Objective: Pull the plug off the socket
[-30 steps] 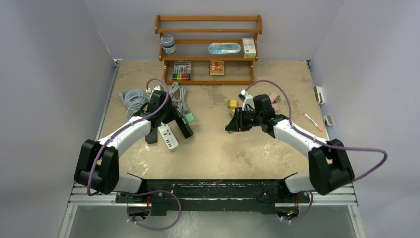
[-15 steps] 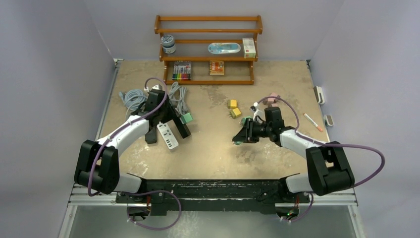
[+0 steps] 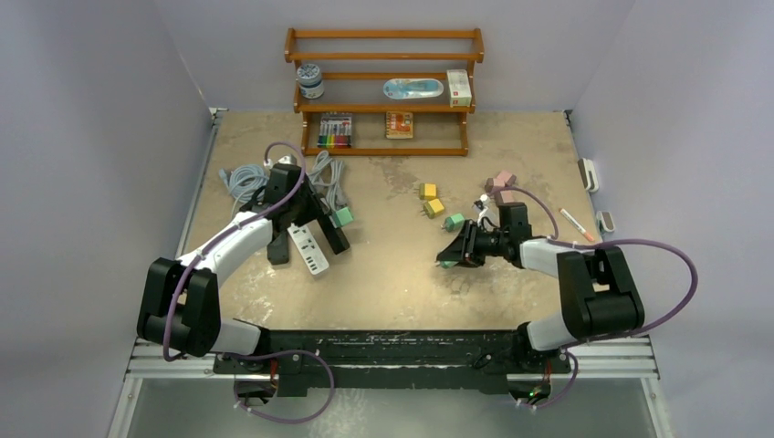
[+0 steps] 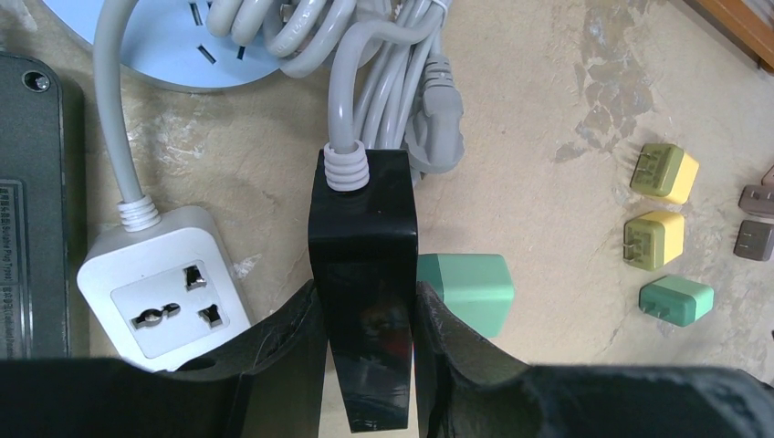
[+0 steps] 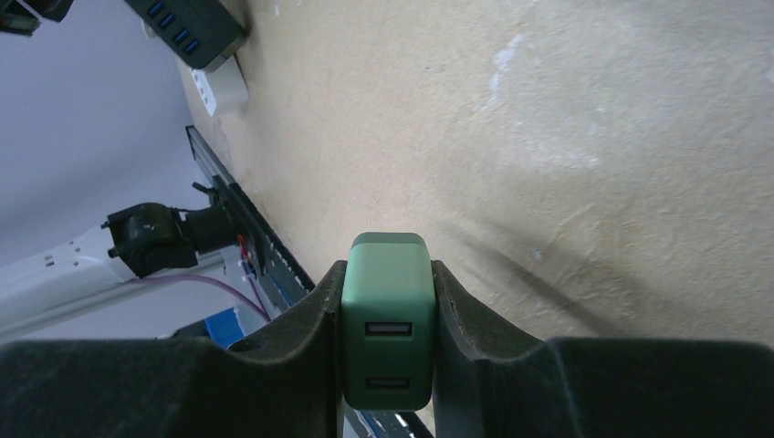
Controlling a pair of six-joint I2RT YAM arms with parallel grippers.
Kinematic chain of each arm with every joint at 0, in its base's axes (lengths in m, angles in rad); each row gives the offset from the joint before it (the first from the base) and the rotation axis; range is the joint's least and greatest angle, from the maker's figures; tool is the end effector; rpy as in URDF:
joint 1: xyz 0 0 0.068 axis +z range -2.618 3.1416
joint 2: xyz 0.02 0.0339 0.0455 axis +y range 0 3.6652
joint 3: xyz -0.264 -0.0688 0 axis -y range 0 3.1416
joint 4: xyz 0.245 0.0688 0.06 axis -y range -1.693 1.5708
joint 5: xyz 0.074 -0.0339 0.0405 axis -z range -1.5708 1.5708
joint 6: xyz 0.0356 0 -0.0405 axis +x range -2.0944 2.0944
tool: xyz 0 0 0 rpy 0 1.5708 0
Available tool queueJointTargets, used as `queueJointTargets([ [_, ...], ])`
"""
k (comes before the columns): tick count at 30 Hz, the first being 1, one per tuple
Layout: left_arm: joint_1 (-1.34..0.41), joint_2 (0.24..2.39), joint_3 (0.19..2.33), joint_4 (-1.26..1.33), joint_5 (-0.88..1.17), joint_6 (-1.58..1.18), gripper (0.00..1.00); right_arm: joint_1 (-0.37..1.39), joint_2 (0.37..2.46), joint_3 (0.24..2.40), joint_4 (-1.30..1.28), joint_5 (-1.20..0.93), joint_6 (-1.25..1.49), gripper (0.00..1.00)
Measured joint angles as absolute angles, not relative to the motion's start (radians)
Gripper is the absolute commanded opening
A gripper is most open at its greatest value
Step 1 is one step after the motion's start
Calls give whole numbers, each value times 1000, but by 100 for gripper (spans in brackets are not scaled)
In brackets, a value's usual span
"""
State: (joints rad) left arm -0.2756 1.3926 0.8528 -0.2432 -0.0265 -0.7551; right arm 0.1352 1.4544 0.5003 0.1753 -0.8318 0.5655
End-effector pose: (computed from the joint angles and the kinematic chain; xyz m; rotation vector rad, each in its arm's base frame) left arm 0.2811 -0.0785 0.2216 -0.5836 2.3315 -0.4646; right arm 0.2439 0.0597 0.1417 0.0779 2.3933 1.3147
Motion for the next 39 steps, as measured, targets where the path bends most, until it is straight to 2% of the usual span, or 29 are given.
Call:
queueJointTargets([
  [3,-275,1393,853,-243,-25,-755,0,117,1497,503,184,-834,566,31],
  [6,-274,1393,853,-243,-23,-755,0,92,1537,513,186,-834,566,42],
  [10,-268,1393,853,-243,-21,-754,0,60,1586,543,196,-834,569,66],
  [12,-267,1393,853,-243,-21,-754,0,51,1597,561,202,-846,574,74],
  [16,-265,1393,853,-243,-20,-754,0,50,1598,603,208,-836,564,83],
  [21,-262,1393,853,-243,-19,-753,0,50,1582,635,175,-777,541,89],
  [23,-261,1393,853,-244,-18,-748,0,50,1568,653,139,-738,521,98],
  [39,-255,1389,855,-249,10,-729,0,86,1279,763,-80,-331,451,99],
])
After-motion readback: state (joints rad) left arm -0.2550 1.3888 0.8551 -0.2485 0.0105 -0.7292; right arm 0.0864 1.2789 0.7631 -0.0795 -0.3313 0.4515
